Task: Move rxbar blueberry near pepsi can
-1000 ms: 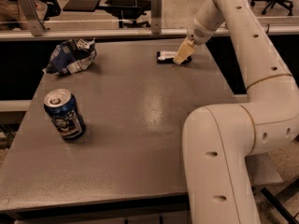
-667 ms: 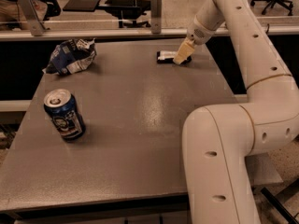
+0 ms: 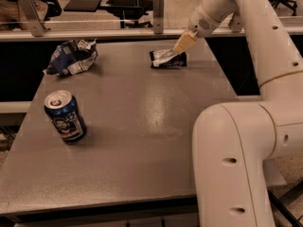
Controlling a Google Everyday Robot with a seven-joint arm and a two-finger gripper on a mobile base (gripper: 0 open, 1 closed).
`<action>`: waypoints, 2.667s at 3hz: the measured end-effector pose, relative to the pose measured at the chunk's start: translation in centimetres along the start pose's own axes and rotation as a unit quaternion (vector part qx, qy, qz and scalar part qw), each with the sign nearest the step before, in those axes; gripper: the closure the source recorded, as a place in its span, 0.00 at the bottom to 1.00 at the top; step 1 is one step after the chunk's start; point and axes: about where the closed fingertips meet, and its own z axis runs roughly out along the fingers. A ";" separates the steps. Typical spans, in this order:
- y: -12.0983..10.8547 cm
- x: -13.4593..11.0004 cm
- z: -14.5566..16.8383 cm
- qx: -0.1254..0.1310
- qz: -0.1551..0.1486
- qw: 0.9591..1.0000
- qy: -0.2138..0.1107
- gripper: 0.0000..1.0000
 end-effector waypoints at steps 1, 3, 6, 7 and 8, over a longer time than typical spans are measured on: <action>2.1 -1.4 -1.0 -0.022 -0.016 0.999 -0.016 1.00; 7.3 -2.6 -1.6 -0.072 -0.043 0.996 -0.034 1.00; 20.0 -6.1 -3.3 -0.147 -0.121 0.978 -0.084 1.00; 23.7 -7.0 -2.1 -0.162 -0.157 0.971 -0.079 1.00; 25.4 -6.9 -0.3 -0.183 -0.166 0.967 -0.069 1.00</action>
Offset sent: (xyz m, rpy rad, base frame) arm -0.0885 0.0264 0.0181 0.0347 0.0760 0.1515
